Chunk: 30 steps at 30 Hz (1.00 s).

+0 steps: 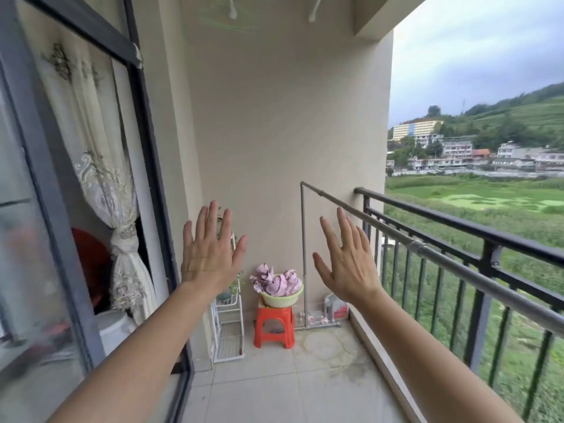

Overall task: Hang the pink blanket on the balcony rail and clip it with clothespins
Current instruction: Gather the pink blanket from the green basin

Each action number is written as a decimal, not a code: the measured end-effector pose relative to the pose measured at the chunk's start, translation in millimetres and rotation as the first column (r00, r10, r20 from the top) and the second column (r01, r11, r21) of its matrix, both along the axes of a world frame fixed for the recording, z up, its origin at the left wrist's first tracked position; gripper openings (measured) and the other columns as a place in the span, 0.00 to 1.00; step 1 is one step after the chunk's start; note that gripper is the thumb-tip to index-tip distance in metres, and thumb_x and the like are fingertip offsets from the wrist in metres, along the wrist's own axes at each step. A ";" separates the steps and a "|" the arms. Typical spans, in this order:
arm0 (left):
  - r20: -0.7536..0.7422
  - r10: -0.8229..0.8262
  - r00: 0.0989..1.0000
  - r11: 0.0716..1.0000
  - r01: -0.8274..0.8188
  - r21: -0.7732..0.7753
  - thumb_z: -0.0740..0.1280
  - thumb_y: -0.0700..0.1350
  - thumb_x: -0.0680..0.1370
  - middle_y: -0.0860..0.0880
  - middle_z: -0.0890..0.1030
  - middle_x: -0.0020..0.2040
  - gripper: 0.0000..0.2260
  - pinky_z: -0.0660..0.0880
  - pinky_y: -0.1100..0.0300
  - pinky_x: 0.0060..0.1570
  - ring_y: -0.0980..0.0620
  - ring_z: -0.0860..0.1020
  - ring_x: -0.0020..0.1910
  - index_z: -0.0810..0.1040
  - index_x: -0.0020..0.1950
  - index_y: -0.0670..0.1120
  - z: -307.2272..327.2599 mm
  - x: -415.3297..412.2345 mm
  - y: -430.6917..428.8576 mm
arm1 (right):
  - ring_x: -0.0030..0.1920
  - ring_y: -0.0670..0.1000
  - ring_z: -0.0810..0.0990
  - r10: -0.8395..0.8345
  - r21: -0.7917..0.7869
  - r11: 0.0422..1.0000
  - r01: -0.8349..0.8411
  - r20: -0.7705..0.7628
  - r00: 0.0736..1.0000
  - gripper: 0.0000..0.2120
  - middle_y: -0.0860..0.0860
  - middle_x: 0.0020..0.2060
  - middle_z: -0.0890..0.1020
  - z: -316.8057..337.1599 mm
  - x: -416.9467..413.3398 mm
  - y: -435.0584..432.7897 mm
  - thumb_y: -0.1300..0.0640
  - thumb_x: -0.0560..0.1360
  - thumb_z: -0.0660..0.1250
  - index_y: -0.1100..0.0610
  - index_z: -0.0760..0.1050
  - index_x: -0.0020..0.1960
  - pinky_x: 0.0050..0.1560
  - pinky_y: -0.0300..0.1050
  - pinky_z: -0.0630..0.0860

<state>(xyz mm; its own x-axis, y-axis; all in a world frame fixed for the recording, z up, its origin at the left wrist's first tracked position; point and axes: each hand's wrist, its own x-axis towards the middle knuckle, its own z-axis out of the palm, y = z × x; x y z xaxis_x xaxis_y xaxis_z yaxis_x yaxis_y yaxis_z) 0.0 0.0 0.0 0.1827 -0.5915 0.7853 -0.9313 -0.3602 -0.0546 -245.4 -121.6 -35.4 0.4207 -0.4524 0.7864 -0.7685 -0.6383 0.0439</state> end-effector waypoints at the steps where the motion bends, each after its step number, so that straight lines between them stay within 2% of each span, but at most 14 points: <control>1: -0.029 0.009 1.000 0.999 -0.008 0.032 0.50 0.59 0.79 0.39 0.61 0.76 0.29 0.60 0.39 0.69 0.40 0.61 0.74 0.66 0.74 0.42 -8.0 9.5 -12.7 | 0.77 0.63 0.59 0.001 0.028 1.000 -0.001 -0.004 1.000 0.34 0.64 0.78 0.55 -9.6 10.3 -15.8 0.42 0.79 0.59 0.56 0.54 0.80 0.74 0.59 0.60; 3: -0.036 0.033 0.999 0.998 -0.031 0.047 0.52 0.59 0.79 0.39 0.61 0.76 0.29 0.61 0.39 0.69 0.40 0.61 0.74 0.66 0.74 0.42 -28.8 35.3 -44.5 | 0.76 0.64 0.60 -0.024 0.058 0.998 0.024 0.000 1.000 0.34 0.64 0.78 0.56 -31.1 32.5 -52.1 0.42 0.79 0.58 0.56 0.55 0.80 0.74 0.59 0.61; 9: -0.089 0.005 0.996 0.995 0.004 0.100 0.52 0.60 0.78 0.39 0.60 0.77 0.30 0.60 0.39 0.69 0.39 0.62 0.74 0.65 0.75 0.43 -82.3 127.3 -161.3 | 0.75 0.63 0.63 -0.044 0.207 0.976 0.069 -0.125 0.991 0.35 0.63 0.77 0.58 -89.3 132.8 -172.2 0.40 0.78 0.55 0.56 0.56 0.80 0.72 0.59 0.66; 13: -0.135 0.012 0.991 0.986 0.011 0.165 0.48 0.61 0.79 0.40 0.59 0.77 0.31 0.60 0.39 0.70 0.40 0.60 0.75 0.64 0.75 0.44 -86.4 185.4 -247.8 | 0.71 0.64 0.70 -0.044 0.277 0.956 0.096 -0.188 0.981 0.35 0.64 0.75 0.63 -89.8 192.5 -256.7 0.39 0.76 0.52 0.57 0.62 0.78 0.68 0.60 0.71; 16: -0.202 0.008 0.979 0.983 0.030 0.184 0.47 0.61 0.78 0.40 0.58 0.77 0.31 0.59 0.39 0.71 0.40 0.59 0.76 0.64 0.76 0.44 -86.0 220.4 -317.1 | 0.69 0.65 0.72 -0.082 0.311 0.941 0.135 -0.177 0.981 0.36 0.65 0.75 0.63 -86.1 224.8 -316.6 0.39 0.76 0.51 0.57 0.61 0.78 0.67 0.58 0.71; 19: -0.259 -0.009 0.966 0.976 0.065 0.209 0.44 0.62 0.78 0.41 0.55 0.78 0.33 0.56 0.40 0.73 0.42 0.56 0.77 0.61 0.77 0.45 -100.3 240.1 -385.2 | 0.68 0.65 0.72 -0.096 0.304 0.941 0.147 -0.175 0.980 0.35 0.65 0.75 0.63 -95.3 243.9 -379.1 0.39 0.76 0.54 0.56 0.60 0.78 0.67 0.58 0.70; 22: -0.240 -0.035 0.970 0.966 0.095 0.241 0.44 0.62 0.78 0.41 0.54 0.79 0.32 0.54 0.40 0.73 0.42 0.54 0.77 0.61 0.77 0.45 -126.2 260.8 -457.0 | 0.69 0.65 0.71 -0.106 0.315 0.936 0.158 -0.176 0.979 0.36 0.64 0.76 0.62 -116.0 260.6 -446.6 0.40 0.76 0.61 0.56 0.59 0.79 0.68 0.58 0.69; 25: -0.221 -0.028 0.975 0.954 0.092 0.286 0.46 0.62 0.78 0.40 0.55 0.78 0.32 0.55 0.39 0.72 0.41 0.55 0.77 0.60 0.77 0.45 -153.0 282.3 -534.5 | 0.69 0.65 0.71 -0.100 0.329 0.931 0.159 -0.190 0.977 0.37 0.64 0.76 0.62 -141.1 280.5 -526.5 0.41 0.75 0.63 0.56 0.58 0.79 0.67 0.58 0.69; 30: -0.240 0.043 0.970 0.914 0.059 0.401 0.46 0.62 0.79 0.42 0.52 0.79 0.32 0.52 0.40 0.73 0.42 0.53 0.78 0.58 0.78 0.46 -188.8 318.6 -662.0 | 0.71 0.65 0.68 -0.068 0.466 0.869 0.166 -0.219 0.973 0.38 0.64 0.77 0.58 -169.9 318.0 -665.9 0.41 0.76 0.63 0.56 0.55 0.80 0.70 0.58 0.67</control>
<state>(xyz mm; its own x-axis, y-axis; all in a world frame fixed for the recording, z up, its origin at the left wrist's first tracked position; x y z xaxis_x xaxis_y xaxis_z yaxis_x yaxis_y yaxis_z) 318.6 -662.0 -188.8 0.3280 -0.8496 0.4131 -0.9373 -0.3471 0.0306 72.6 -787.5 -205.3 0.4591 -0.8070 0.3715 -0.8469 -0.5238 -0.0914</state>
